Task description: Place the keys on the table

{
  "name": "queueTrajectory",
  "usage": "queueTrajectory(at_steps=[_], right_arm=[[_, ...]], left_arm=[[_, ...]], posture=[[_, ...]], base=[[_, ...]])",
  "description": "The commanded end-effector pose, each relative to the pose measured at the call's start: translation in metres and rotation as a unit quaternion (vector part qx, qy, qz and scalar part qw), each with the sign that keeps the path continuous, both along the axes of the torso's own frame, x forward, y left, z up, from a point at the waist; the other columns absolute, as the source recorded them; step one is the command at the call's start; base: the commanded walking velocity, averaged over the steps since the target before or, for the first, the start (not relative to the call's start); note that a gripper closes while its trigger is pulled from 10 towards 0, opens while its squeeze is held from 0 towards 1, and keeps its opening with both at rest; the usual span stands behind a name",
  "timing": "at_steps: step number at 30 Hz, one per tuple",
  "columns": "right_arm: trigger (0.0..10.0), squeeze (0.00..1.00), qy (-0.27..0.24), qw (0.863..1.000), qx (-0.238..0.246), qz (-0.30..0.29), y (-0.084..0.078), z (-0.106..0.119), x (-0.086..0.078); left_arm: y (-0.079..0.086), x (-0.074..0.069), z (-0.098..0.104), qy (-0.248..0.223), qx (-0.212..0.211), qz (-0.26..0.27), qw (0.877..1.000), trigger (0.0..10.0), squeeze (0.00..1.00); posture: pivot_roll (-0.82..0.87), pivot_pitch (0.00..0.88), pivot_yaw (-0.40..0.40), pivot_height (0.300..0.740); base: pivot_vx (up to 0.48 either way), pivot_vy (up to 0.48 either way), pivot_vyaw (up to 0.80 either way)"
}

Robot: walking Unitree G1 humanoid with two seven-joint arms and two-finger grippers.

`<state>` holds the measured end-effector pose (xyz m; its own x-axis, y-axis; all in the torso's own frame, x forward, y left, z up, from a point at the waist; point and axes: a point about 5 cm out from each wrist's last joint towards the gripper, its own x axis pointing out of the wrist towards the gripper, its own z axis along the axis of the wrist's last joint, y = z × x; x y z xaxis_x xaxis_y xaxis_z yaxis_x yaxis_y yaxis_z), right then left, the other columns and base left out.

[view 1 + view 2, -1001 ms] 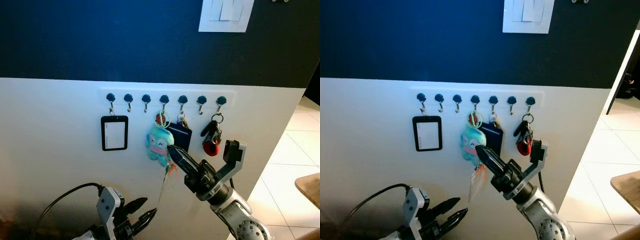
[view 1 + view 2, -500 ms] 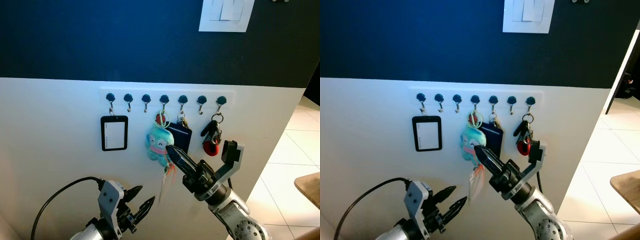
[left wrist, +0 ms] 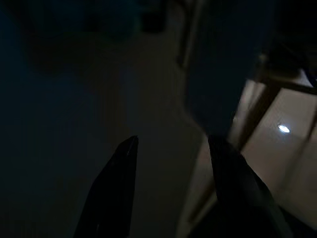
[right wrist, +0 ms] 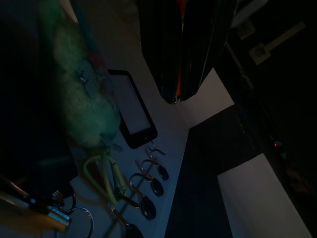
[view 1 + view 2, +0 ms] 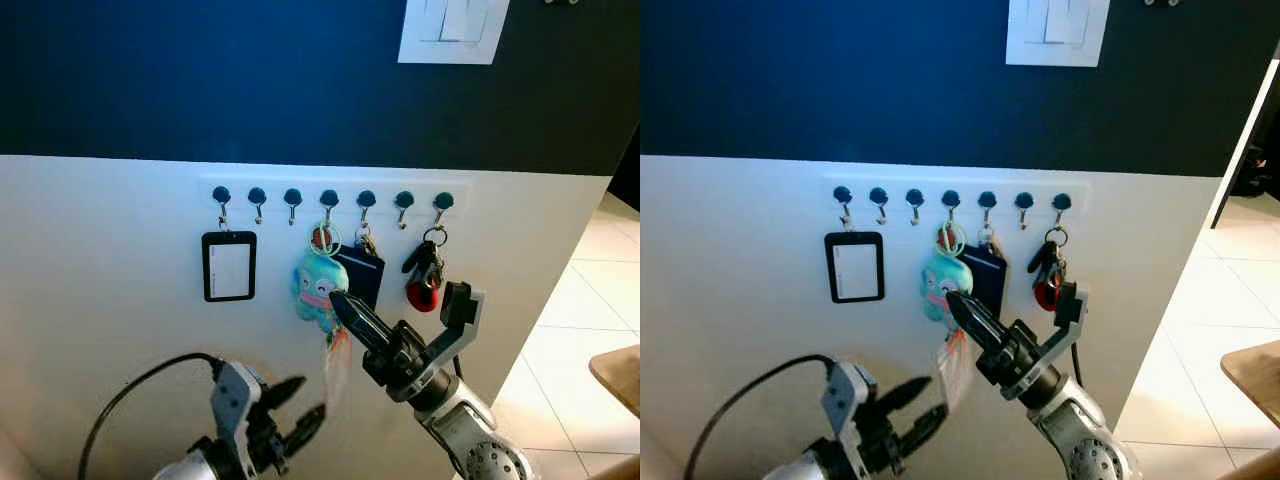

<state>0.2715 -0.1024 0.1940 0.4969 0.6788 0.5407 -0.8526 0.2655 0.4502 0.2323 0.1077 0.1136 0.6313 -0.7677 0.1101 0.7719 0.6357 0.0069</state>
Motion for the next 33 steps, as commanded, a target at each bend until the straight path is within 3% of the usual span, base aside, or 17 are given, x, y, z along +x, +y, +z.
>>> queueTrajectory(at_steps=[1,12,22,33], right_arm=[[10.0,0.0,0.007,1.0,-0.007,-0.01,-0.003,-0.003,0.002],[10.0,0.0,0.026,0.996,-0.015,-0.09,-0.011,-0.009,0.017],[10.0,0.0,0.03,0.995,-0.012,-0.092,-0.007,-0.011,0.018],[10.0,0.0,0.025,0.998,-0.002,-0.055,0.002,-0.009,0.011]], left_arm=[[0.002,-0.002,0.0,-0.002,0.013,0.002,1.0,10.0,0.0],[-0.006,-0.003,0.012,-0.004,-0.008,-0.026,1.0,10.0,0.0],[-0.008,0.003,0.012,-0.003,-0.009,-0.008,1.0,10.0,0.0],[-0.003,0.013,0.001,-0.016,0.036,0.047,0.998,10.0,0.0]], posture=[[0.04,0.042,-0.009,0.74],[0.04,0.041,-0.007,0.74],[0.04,0.04,-0.006,0.74],[0.04,0.039,-0.007,0.74]], base=[[0.0,0.0,0.0],[0.0,0.0,0.0],[0.0,0.0,0.0],[0.0,0.0,0.0]])
